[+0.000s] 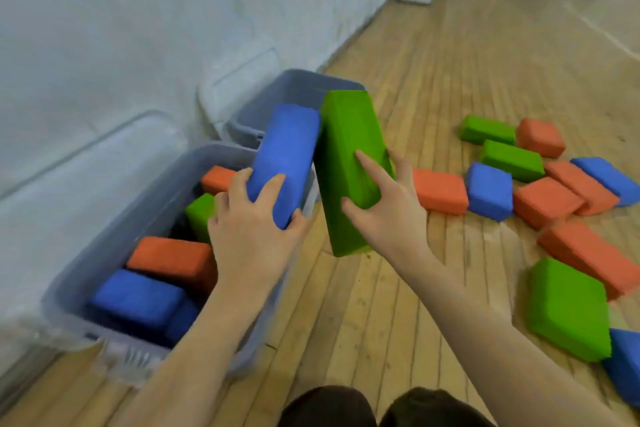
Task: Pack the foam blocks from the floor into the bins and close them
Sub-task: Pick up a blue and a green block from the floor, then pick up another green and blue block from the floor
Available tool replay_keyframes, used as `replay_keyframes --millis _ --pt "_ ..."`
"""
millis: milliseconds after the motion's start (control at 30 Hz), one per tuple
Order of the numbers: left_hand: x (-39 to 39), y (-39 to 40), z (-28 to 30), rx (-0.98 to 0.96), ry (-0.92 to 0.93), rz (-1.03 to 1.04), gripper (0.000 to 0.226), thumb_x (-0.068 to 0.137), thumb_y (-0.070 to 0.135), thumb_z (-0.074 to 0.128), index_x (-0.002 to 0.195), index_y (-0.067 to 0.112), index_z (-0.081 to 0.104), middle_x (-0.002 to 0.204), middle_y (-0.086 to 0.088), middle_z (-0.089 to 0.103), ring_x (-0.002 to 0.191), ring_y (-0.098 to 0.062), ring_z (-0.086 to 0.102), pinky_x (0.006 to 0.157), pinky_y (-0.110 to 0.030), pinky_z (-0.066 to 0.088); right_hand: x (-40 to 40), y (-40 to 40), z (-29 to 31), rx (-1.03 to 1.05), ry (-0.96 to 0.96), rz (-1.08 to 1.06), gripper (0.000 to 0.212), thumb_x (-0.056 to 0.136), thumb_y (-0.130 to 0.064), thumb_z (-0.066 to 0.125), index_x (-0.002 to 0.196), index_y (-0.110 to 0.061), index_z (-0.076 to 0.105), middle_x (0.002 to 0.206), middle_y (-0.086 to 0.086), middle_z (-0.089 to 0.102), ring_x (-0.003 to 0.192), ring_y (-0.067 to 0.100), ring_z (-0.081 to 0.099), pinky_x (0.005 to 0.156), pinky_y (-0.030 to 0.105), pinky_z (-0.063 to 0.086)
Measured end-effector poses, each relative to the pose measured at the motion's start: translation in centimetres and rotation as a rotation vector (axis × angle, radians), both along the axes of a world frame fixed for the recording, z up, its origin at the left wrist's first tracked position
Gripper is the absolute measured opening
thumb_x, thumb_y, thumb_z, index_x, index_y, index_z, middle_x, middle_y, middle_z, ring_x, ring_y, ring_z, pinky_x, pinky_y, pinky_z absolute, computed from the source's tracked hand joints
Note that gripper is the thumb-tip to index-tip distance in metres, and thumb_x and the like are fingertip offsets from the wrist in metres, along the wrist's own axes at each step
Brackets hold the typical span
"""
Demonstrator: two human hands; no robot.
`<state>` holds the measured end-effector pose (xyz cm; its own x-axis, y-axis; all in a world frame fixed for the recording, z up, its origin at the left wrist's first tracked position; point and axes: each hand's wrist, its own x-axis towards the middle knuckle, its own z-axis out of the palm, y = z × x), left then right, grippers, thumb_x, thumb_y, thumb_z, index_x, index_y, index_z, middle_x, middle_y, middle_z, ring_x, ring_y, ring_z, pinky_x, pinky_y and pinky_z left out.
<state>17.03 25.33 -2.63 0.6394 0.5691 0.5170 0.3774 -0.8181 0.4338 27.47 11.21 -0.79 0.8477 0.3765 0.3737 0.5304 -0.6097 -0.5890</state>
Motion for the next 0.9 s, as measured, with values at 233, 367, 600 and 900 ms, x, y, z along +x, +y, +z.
replay_keyframes --millis 233,367,600,900 --pt "-3.0 6.1 -3.2 -0.026 0.167 0.194 0.046 0.079 0.036 0.051 0.115 0.011 0.065 0.123 -0.021 0.056 0.104 -0.046 0.052 0.077 -0.053 0.044 -1.9 9.4 -2.3 -0.001 0.131 0.215 0.063 0.085 -0.044 0.060 0.142 -0.033 0.034 0.151 0.003 0.016 0.132 0.026 0.035 0.097 0.044 0.045" --pt "-3.2 8.0 -4.8 -0.079 0.270 0.214 0.045 0.088 0.037 0.044 0.122 0.011 0.060 0.127 -0.012 0.057 0.114 -0.040 0.049 0.090 -0.049 0.037 -2.0 12.6 -4.0 -0.172 0.226 0.333 0.056 0.092 -0.041 0.052 0.143 -0.024 0.036 0.154 0.008 0.018 0.135 0.033 0.028 0.104 0.046 0.036" --pt "-1.0 6.4 -4.0 -0.151 0.200 0.016 0.038 0.094 0.027 0.048 0.128 0.011 0.055 0.133 -0.008 0.053 0.120 -0.034 0.045 0.095 -0.044 0.034 -0.9 9.6 -4.1 -0.196 0.096 0.291 0.035 0.095 -0.029 0.047 0.127 -0.019 0.055 0.128 0.003 0.052 0.113 0.024 0.051 0.086 0.040 0.048" --pt "6.0 -3.5 -5.2 -0.065 0.220 -0.371 0.030 0.093 0.020 0.050 0.121 0.011 0.058 0.125 -0.005 0.058 0.113 -0.029 0.047 0.087 -0.036 0.031 2.0 -5.5 -5.3 -0.188 0.082 -0.031 0.031 0.095 -0.029 0.046 0.122 -0.022 0.060 0.111 -0.002 0.058 0.097 0.017 0.057 0.077 0.039 0.051"
